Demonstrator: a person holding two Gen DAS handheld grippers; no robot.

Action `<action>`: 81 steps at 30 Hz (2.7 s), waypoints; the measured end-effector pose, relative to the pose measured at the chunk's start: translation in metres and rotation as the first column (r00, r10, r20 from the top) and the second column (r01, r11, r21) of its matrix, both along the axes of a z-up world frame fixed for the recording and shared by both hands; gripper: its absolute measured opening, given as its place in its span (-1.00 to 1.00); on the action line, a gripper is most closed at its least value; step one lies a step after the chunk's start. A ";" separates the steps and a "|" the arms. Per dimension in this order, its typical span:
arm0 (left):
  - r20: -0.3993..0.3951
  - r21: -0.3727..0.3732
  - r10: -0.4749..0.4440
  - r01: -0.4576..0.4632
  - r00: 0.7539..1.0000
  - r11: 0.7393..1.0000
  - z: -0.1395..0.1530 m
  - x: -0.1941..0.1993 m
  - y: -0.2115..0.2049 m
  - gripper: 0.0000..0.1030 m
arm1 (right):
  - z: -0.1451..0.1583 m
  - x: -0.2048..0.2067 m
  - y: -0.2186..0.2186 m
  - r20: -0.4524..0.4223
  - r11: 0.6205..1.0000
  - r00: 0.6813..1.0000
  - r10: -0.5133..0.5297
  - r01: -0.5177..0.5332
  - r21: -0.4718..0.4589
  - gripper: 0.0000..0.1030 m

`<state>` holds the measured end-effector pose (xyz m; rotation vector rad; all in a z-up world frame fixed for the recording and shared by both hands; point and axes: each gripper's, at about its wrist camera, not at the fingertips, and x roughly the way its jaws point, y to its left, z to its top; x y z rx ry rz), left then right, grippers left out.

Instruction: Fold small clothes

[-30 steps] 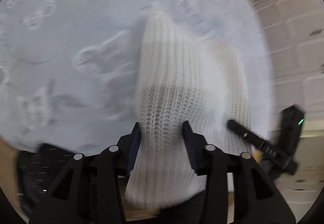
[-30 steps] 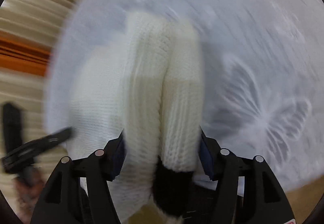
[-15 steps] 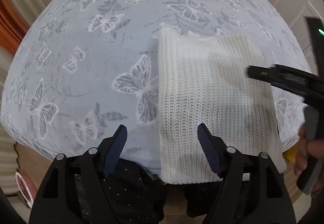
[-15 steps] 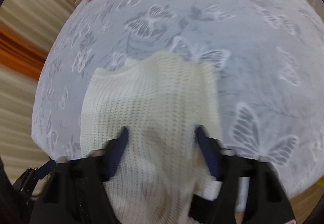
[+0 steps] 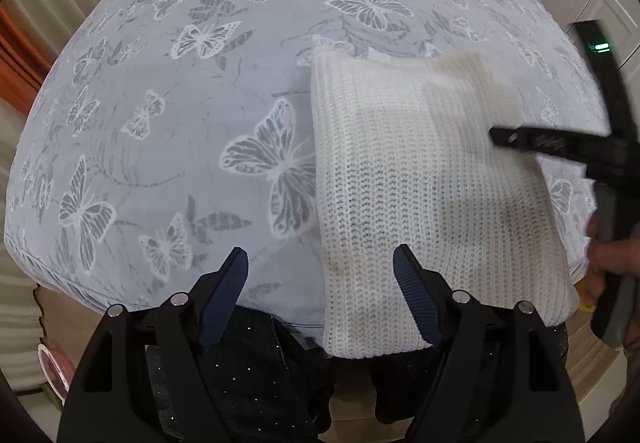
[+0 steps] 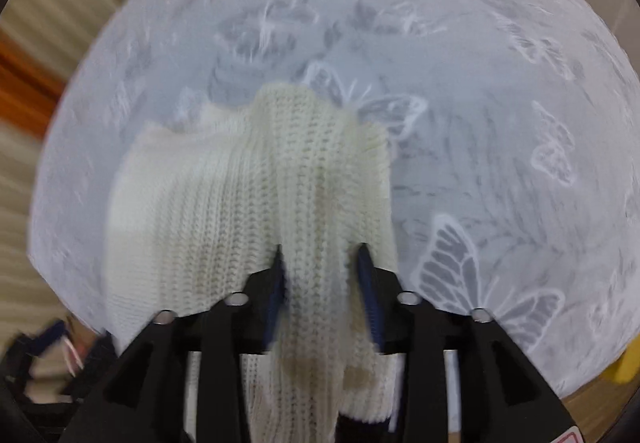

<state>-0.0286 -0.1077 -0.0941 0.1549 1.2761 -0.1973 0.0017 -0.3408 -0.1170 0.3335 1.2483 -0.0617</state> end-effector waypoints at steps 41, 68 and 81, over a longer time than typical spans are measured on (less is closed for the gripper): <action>0.063 -0.287 -0.083 0.097 0.995 0.953 0.116 0.009 -0.016 -0.34 | 0.133 -0.071 0.043 0.272 0.983 0.962 -0.029 -0.022 0.183 -0.20; 0.288 -0.146 0.057 -0.015 0.956 0.989 0.125 0.058 0.128 0.62 | 0.091 0.029 0.142 0.265 0.992 0.957 0.116 -0.126 0.018 0.28; 0.086 -0.044 0.092 -0.089 0.992 0.995 0.014 0.046 0.134 0.37 | 0.037 0.051 0.198 0.115 0.944 0.938 0.328 -0.320 -0.084 -0.38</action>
